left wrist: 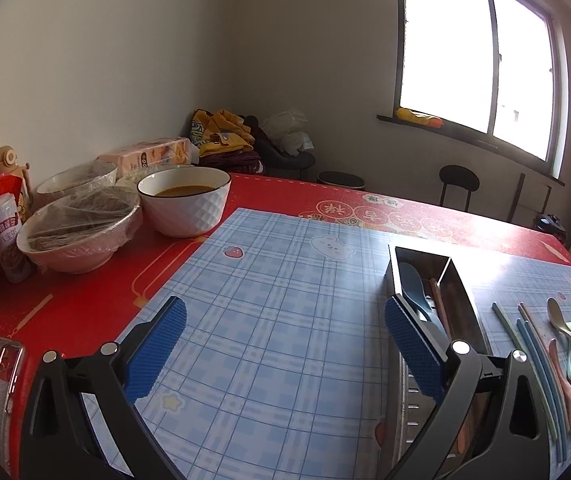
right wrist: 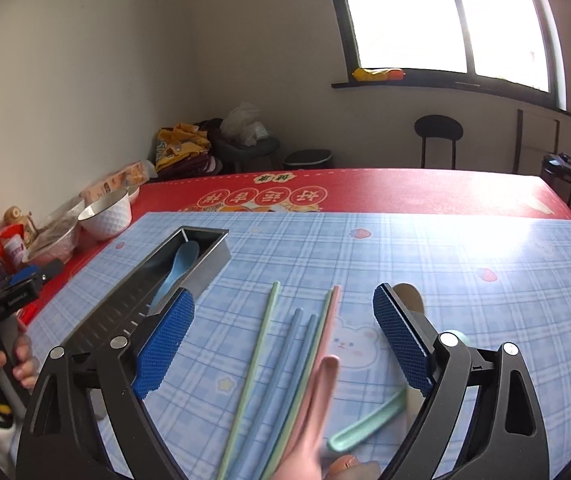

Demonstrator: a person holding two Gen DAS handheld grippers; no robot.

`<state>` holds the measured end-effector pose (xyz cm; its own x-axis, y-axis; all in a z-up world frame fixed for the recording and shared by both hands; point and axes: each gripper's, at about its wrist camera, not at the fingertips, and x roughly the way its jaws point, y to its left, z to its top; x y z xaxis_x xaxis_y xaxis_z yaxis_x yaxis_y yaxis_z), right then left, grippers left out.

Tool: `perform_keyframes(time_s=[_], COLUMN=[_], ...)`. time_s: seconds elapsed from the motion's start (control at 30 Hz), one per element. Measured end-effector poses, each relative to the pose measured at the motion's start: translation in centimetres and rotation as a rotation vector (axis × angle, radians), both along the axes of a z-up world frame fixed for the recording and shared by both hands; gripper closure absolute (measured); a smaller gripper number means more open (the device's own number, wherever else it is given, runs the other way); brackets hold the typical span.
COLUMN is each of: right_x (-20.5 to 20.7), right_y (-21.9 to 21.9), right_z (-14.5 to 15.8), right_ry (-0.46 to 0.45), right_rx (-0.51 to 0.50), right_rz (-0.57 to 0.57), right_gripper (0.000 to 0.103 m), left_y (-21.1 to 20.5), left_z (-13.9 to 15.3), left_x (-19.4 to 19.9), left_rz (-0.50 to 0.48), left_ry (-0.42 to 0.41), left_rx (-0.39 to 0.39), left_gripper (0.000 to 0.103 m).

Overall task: Organize utensils
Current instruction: 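Grasp the green chopstick with the left tool while the right tool approaches the beige spoon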

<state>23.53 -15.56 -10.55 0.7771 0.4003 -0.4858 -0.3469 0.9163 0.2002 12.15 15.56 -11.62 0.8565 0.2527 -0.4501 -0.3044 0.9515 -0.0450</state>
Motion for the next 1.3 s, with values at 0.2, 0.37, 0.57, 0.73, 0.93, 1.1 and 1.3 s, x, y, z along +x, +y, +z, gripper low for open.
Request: perform_keyframes(time_s=[0.2, 0.37, 0.57, 0.73, 0.93, 1.1, 1.3], right_x=[0.8, 2.2, 2.9, 3.0, 2.8, 2.9, 2.7], right_y=[-2.7, -4.4, -7.2, -9.4, -10.8, -11.3, -11.2], right_z=[0.4, -0.3, -1.9, -2.0, -2.0, -2.3, -2.3], right_ry=[-0.044, -0.02, 0.02, 0.067, 0.082, 0.101, 0.093], right_rx=[0.055, 0.104, 0.091, 0.128, 0.167, 0.199, 0.202], right_rz=[0.008, 0.017, -0.082, -0.184, -0.228, -0.234, -0.229], right_gripper=[0.015, 0.015, 0.015, 0.015, 0.015, 0.015, 0.015], left_y=[-6.6, -13.1, -19.3, -22.0, -21.7, -22.7, -23.0], left_z=[3.7, 3.6, 0.5, -2.8, -5.3, -5.9, -6.9], left_x=[-1.6, 0.0, 3.1, 6.2, 8.9, 9.5, 10.1], left_rz=[-0.118, -0.224, -0.323, -0.402, -0.387, -0.393, -0.387], left_ry=[-0.037, 0.063, 0.194, 0.293, 0.371, 0.406, 0.446], left_rx=[0.019, 0.015, 0.03, 0.001, -0.071, -0.043, -0.035], left_gripper=[0.006, 0.008, 0.033, 0.049, 0.06, 0.071, 0.081])
